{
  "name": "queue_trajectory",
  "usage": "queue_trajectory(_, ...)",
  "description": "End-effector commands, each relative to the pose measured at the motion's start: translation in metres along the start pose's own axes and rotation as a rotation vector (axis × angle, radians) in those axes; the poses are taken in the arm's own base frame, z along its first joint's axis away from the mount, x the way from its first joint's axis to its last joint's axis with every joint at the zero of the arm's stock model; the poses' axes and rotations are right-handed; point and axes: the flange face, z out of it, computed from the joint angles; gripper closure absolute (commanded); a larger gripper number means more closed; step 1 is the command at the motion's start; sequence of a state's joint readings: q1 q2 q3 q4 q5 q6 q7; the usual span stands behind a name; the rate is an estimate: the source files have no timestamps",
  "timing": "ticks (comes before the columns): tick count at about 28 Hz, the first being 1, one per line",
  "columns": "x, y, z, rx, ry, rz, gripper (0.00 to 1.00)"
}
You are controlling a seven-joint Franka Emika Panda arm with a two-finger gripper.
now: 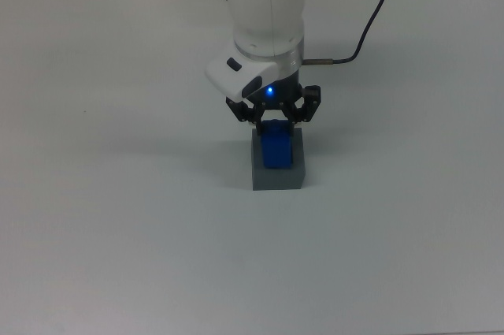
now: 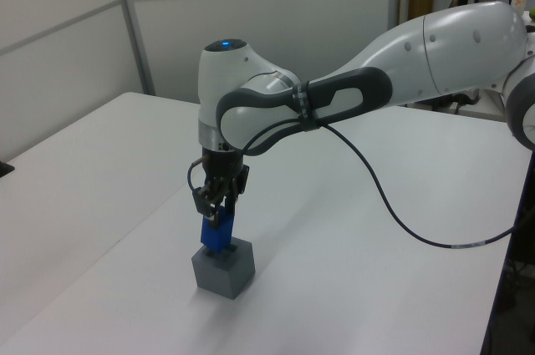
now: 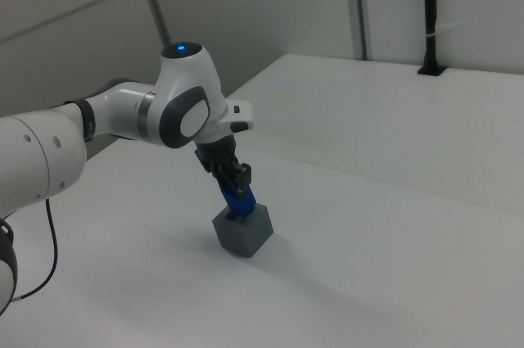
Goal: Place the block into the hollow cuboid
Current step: 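Carry the blue block over the grey hollow cube's opening, then lower the blue block into the grey cube's opening, then open the gripper to release the blue block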
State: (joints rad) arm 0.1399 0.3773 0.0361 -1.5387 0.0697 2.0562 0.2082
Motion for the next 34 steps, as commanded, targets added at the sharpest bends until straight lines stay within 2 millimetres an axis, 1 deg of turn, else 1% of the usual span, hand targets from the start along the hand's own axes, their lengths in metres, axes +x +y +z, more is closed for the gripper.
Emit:
queue_trajectory(1,-0.010,-0.001,0.008,-0.007,-0.035,-0.001,1.00)
queue_trajectory(14,-0.013,-0.002,0.011,-0.018,-0.066,-0.010,1.00)
queue_trajectory(15,-0.013,0.000,0.011,-0.021,-0.066,-0.008,0.97)
queue_trajectory(16,-0.013,-0.001,0.011,-0.020,-0.066,-0.009,0.87)
queue_trajectory(17,-0.013,-0.001,0.011,-0.022,-0.065,-0.010,0.38)
queue_trajectory(18,-0.013,-0.001,0.010,-0.022,-0.062,-0.009,0.16)
queue_trajectory(19,-0.012,0.000,0.009,-0.027,-0.061,-0.010,0.03)
queue_trajectory(20,-0.012,0.000,0.008,-0.030,-0.057,-0.014,0.00)
queue_trajectory(24,-0.010,0.002,-0.002,-0.041,-0.046,-0.039,0.00)
queue_trajectory(25,-0.009,0.002,-0.007,-0.040,-0.037,-0.041,0.00)
queue_trajectory(26,-0.007,0.006,-0.015,-0.043,-0.032,-0.041,0.00)
queue_trajectory(30,-0.008,0.017,-0.030,-0.055,-0.056,-0.086,0.00)
queue_trajectory(31,-0.011,0.027,-0.040,-0.063,-0.073,-0.110,0.00)
queue_trajectory(34,-0.015,0.044,-0.051,-0.073,-0.099,-0.117,0.00)
